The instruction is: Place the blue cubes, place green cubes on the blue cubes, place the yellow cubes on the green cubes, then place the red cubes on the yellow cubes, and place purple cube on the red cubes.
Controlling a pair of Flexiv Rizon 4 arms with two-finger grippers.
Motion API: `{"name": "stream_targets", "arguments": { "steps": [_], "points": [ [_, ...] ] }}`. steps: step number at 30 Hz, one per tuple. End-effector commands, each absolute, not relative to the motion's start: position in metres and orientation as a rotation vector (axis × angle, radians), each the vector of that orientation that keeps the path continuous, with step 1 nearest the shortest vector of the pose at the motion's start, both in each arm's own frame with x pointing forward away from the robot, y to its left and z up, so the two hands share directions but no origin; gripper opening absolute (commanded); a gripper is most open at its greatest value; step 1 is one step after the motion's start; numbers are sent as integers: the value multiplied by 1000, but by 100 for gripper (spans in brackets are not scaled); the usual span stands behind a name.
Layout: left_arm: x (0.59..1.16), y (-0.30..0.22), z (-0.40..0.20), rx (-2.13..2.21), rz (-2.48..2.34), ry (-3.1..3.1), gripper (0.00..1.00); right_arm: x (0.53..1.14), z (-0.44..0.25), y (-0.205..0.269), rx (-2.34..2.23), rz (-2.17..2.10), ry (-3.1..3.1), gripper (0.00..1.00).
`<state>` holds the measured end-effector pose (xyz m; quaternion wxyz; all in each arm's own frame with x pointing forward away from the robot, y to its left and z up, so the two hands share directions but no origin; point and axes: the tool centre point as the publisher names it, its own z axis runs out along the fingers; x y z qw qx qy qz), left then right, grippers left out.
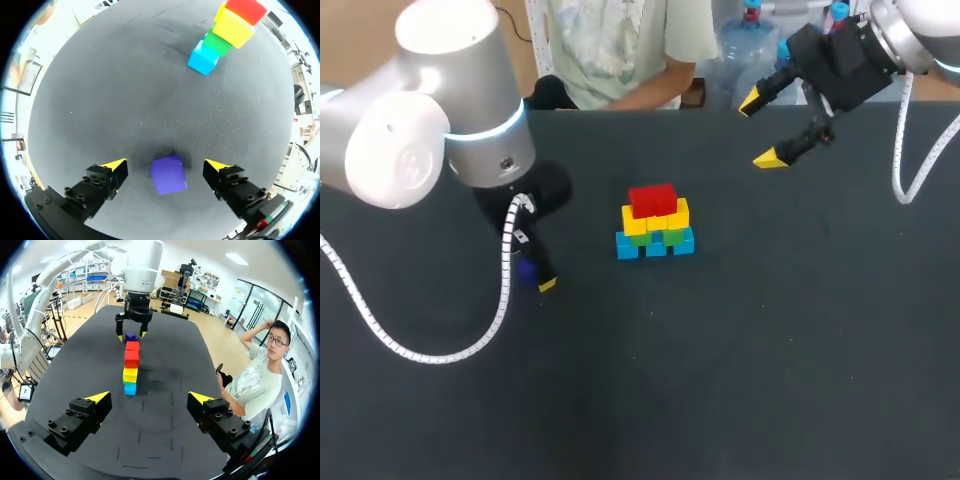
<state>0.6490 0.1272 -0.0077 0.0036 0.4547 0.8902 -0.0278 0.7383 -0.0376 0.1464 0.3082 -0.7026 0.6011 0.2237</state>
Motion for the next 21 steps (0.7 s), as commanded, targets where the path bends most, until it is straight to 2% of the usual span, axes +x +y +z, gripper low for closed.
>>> {"name": "stream_targets", "arguments": {
  "steps": [1, 3, 5, 6, 7, 8, 10, 21],
  "points": [
    [650, 127, -7, 1419, -79, 2799, 100, 738, 146, -37, -1856, 589, 1590, 100],
    [649, 128, -8, 1415, -80, 2801, 100, 738, 146, -37, -1856, 589, 1590, 100],
    [649, 128, -7, 1410, -81, 2805, 89, 738, 146, -37, -1856, 589, 1590, 100],
    [649, 128, -7, 1409, -83, 2806, 77, 738, 146, -37, -1856, 589, 1590, 100],
    [649, 127, -7, 1408, -84, 2805, 49, 738, 146, -37, -1856, 589, 1590, 100],
    [648, 127, -8, 1408, -90, 2805, 40, 738, 146, -37, -1856, 589, 1590, 100],
    [648, 126, -9, 1411, -96, 2803, 0, 738, 146, -37, -1856, 589, 1590, 100],
    [646, 126, -15, 1434, -138, 2784, 0, 738, 146, -37, -1856, 589, 1590, 100]
  ]
}}
